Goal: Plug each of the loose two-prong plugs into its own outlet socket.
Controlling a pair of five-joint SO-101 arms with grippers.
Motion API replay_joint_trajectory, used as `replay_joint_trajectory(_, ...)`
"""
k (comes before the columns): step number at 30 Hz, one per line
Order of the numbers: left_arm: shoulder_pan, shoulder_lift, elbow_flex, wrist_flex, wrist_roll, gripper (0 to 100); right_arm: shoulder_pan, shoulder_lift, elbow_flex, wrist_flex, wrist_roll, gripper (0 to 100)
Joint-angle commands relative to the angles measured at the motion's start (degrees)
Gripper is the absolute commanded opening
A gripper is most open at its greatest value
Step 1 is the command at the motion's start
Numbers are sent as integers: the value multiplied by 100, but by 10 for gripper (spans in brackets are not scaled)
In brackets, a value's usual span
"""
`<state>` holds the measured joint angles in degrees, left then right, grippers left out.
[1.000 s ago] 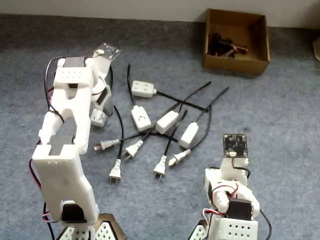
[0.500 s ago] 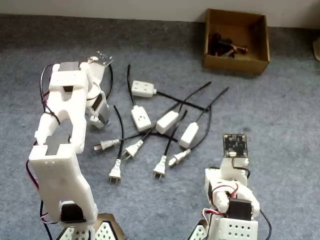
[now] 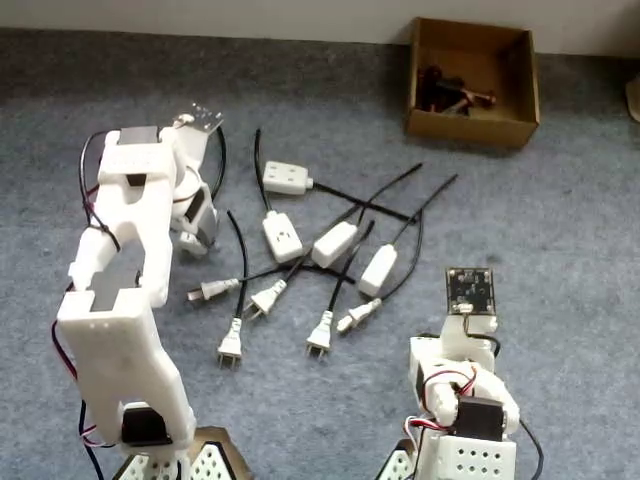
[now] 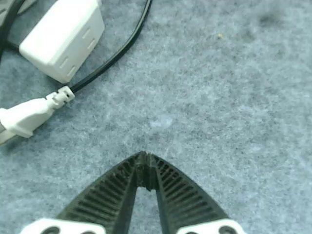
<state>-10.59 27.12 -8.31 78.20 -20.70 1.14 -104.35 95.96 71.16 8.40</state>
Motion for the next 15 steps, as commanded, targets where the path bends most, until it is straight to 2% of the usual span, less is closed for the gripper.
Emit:
replay_joint_trajectory(1, 136, -48, 92, -255, 62, 200, 66, -84, 734, 4, 44, 6)
replay_joint_trajectory(11, 233, -48, 154, -334, 70, 195, 66, -84, 734, 4, 44, 6)
replay_joint_trajectory(15, 233, -48, 163, -334, 70, 128, 66, -84, 734, 4, 44, 6)
